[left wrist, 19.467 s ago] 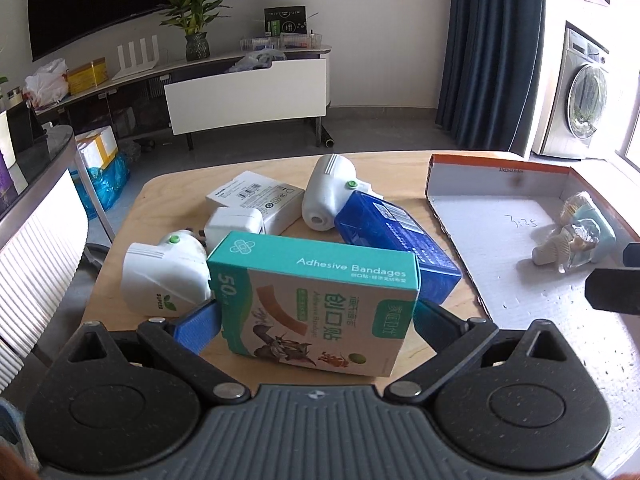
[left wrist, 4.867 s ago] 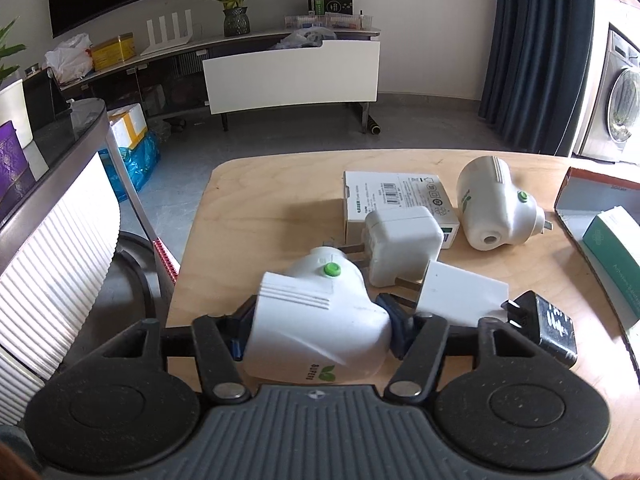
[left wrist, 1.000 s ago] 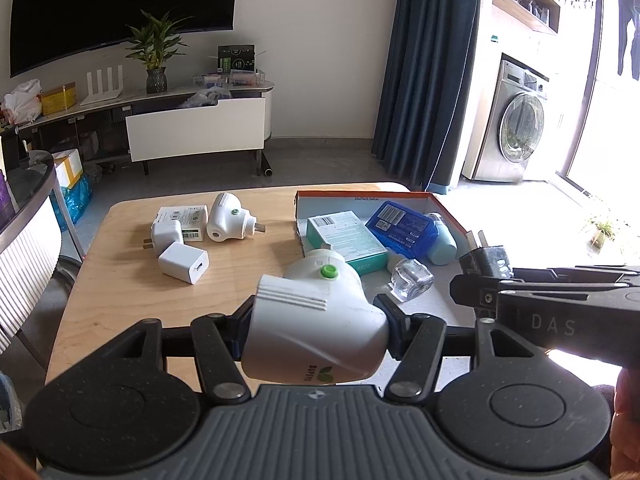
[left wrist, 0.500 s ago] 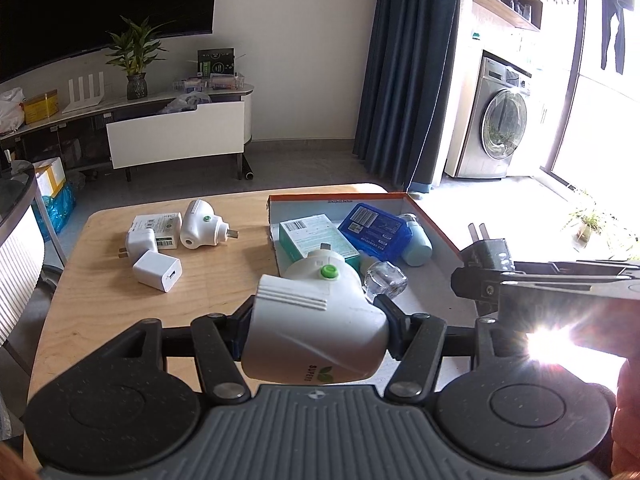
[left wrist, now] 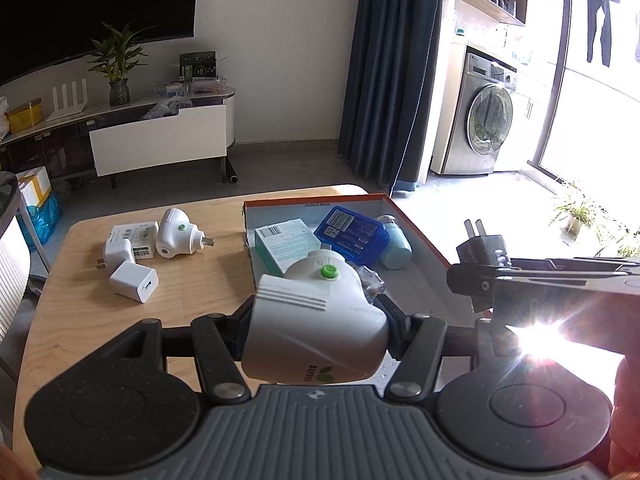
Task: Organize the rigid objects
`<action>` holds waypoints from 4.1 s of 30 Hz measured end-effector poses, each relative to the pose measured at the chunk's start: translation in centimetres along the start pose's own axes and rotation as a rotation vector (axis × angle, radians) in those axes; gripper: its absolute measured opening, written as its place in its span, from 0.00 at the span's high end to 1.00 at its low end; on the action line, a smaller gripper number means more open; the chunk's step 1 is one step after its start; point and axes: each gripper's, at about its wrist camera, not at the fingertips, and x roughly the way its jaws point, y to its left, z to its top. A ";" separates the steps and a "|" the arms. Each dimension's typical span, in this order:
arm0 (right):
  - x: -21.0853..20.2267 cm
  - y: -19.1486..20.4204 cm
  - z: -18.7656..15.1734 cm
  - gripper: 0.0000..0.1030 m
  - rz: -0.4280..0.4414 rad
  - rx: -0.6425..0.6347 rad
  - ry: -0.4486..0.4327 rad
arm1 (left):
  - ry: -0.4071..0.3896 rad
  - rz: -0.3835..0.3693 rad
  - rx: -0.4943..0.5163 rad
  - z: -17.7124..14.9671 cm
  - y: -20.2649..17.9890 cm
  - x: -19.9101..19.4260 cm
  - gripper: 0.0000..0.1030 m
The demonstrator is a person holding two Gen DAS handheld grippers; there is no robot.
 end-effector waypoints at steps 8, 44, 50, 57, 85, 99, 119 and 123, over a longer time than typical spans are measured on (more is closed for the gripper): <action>0.0 -0.7 0.2 0.57 -0.013 0.015 -0.005 | 0.009 -0.015 0.012 0.2 -0.8 0.7 0.40; 1.2 -2.8 0.7 0.57 -0.046 0.048 -0.010 | 0.028 -0.051 0.045 0.9 -3.0 2.7 0.40; 1.5 -2.8 0.8 0.57 -0.045 0.043 -0.007 | 0.031 -0.050 0.038 1.0 -3.0 3.1 0.40; 2.0 -3.1 1.0 0.57 -0.047 0.040 -0.004 | 0.034 -0.049 0.038 1.2 -3.0 3.5 0.40; 5.1 -3.5 2.1 0.57 -0.052 0.030 0.037 | 0.063 -0.040 0.023 2.0 -3.2 5.9 0.40; 7.3 -4.0 2.7 0.57 -0.055 0.021 0.061 | 0.081 -0.037 0.011 2.5 -2.9 7.6 0.40; 10.7 -4.6 6.0 0.57 -0.048 -0.013 0.057 | 0.083 -0.047 0.001 4.7 -2.7 10.5 0.40; 11.7 -4.5 6.8 0.57 -0.040 -0.024 0.055 | 0.080 -0.049 0.000 5.2 -2.7 11.0 0.40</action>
